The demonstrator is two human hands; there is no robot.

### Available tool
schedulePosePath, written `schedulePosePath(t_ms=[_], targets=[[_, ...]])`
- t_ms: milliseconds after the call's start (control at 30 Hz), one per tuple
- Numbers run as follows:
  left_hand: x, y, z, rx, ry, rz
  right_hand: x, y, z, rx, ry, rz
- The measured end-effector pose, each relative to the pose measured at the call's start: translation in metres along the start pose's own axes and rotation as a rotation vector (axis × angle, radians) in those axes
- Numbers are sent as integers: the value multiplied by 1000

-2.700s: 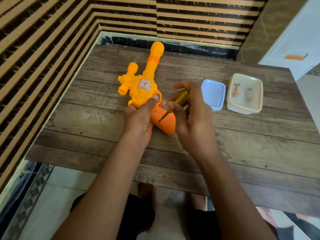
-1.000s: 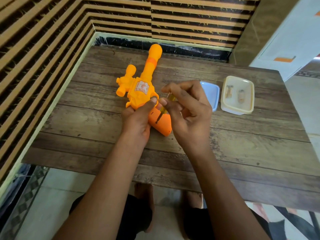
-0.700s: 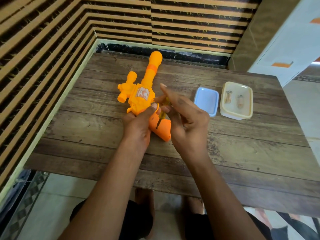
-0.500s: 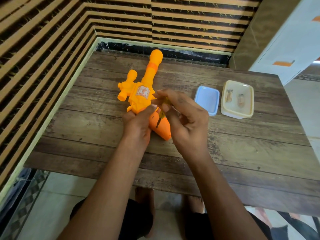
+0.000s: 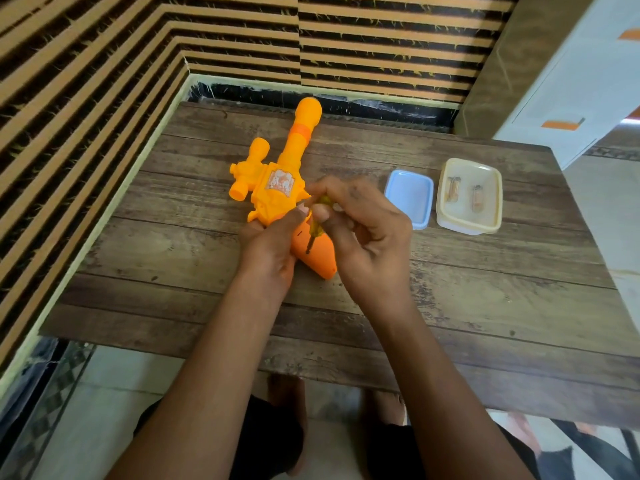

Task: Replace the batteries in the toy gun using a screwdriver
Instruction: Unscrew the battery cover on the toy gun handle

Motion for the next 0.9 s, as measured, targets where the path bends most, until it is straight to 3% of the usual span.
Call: schedulePosePath(t_ms=[200, 400, 900], targets=[[1, 1, -3, -15, -39, 26, -11, -3, 1, 68, 70, -48], [-3, 3, -5, -44, -101, 0, -12, -6, 1, 71, -9, -12], [-4, 4, -6, -1, -3, -7, -3, 0, 5, 24, 73, -34]])
Point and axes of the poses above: each hand's wrist, its own z-axis towards the middle knuckle, its own x-axis out of the back of the hand, y = z × x, the point moved 1 cm from there along z, towards the middle knuckle, and after that the axes turned 13 degrees about -y, right-handed, at the moved point
